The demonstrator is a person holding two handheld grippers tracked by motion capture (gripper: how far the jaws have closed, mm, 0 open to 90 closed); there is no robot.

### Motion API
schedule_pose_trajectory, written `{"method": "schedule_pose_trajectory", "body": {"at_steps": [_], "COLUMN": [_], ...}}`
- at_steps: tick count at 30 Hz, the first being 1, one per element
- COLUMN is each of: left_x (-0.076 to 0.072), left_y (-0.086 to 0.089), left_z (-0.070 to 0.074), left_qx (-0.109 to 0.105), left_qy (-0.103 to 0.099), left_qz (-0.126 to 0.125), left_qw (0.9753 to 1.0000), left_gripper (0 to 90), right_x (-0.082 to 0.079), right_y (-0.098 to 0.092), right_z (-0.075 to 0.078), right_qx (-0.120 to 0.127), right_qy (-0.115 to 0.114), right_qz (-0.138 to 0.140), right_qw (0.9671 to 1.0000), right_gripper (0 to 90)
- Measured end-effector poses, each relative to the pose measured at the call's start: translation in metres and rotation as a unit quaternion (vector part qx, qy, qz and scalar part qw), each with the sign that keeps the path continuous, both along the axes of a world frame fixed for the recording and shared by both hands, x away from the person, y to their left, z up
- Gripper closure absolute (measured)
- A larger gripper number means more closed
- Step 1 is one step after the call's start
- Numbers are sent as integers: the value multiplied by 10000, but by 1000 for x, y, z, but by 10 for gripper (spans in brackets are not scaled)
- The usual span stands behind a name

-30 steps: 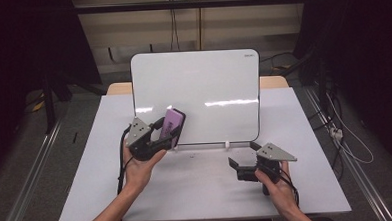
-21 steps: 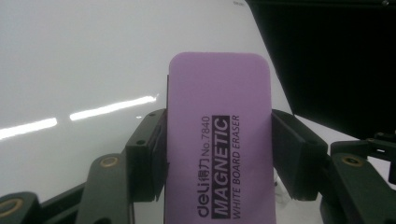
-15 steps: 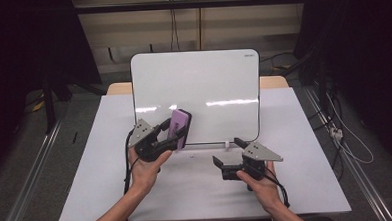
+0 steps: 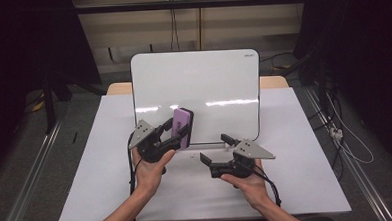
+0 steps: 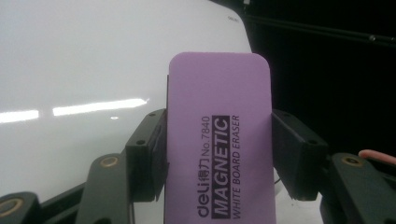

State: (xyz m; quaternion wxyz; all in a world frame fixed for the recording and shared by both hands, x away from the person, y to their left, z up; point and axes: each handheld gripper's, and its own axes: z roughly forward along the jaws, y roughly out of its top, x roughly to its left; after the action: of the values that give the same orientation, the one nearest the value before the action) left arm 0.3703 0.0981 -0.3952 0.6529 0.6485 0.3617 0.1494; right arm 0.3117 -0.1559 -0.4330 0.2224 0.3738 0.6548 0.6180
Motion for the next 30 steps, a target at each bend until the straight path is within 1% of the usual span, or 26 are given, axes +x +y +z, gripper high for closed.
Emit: {"method": "schedule_pose_trajectory", "body": {"at_steps": [1, 3, 5, 6, 7, 8, 9, 10, 11, 12, 13, 14, 15, 16, 18, 19, 20, 21, 22, 24, 27, 30], "left_x": [0, -1, -1, -1, -1, -1, -1, -1, -1, -2, -2, -2, -3, -3, -3, -4, -4, -4, -3, -3, -3, -3], "left_y": [-1, -4, -5, -5, -6, -5, -5, -5, -6, -6, -7, -7, -7, -8, -9, -9, -10, -10, -10, -9, -10, -12], "left_z": [0, 0, -1, -1, -2, -3, -4, -5, -6, -7, -7, -8, -8, -8, -9, -10, -10, -11, -11, -10, -12, -13], "left_qx": [-18, -21, -3, 4, -23, 25, -12, 48, 26, 28, 12, 16, 49, 44, 29, 15, 31, 32, 9, 22, 38, 17], "left_qy": [-7, -10, -13, -25, -7, 1, 25, 1, 36, 33, 48, 58, 63, 53, 62, 73, 86, 90, 98, 91, 109, 113], "left_qz": [1, -14, -21, -17, -17, -36, -24, -38, -36, -49, -59, -62, -75, -79, -91, -96, -98, -93, -103, -107, -120, -131], "left_qw": [10000, 10000, 10000, 10000, 10000, 10000, 10000, 10000, 10000, 10000, 10000, 10000, 9999, 9999, 9999, 9999, 9999, 9999, 9999, 9999, 9999, 9998], "left_gripper": [412, 412, 412, 412, 412, 412, 412, 412, 412, 412, 412, 412, 412, 412, 412, 411, 412, 411, 412, 412, 412, 412], "right_x": [0, 2, 3, 4, 5, 6, 6, 6, 7, 7, 8, 8, 9, 10, 11, 11, 12, 12, 12, 13, 13, 14], "right_y": [2, 6, 11, 14, 17, 19, 21, 24, 27, 29, 31, 33, 34, 35, 37, 37, 37, 37, 37, 38, 38, 38], "right_z": [1, 2, 3, 3, 2, 1, -1, -2, -2, -3, -4, -5, -7, -8, -9, -10, -10, -10, -10, -11, -12, -13], "right_qx": [31, 147, 264, 339, 349, 412, 505, 573, 611, 691, 768, 799, 825, 860, 916, 1002, 1054, 1095, 1081, 1148, 1184, 1240], "right_qy": [-27, -33, -28, -3, 41, 102, 157, 169, 142, 188, 258, 280, 282, 322, 354, 385, 402, 370, 317, 364, 380, 414], "right_qz": [-7, 54, 65, 65, 67, 100, 128, 140, 143, 155, 178, 124, 71, 91, 37, 38, 32, -31, -64, -55, -41, -13], "right_qw": [10000, 9999, 9996, 9994, 9994, 9991, 9985, 9981, 9979, 9973, 9966, 9963, 9962, 9957, 9952, 9942, 9936, 9933, 9936, 9927, 9922, 9914], "right_gripper": [47, 110, 153, 170, 182, 209, 253, 303, 331, 337, 363, 399, 411, 412, 440, 438, 456, 492, 495, 509, 534, 573]}}
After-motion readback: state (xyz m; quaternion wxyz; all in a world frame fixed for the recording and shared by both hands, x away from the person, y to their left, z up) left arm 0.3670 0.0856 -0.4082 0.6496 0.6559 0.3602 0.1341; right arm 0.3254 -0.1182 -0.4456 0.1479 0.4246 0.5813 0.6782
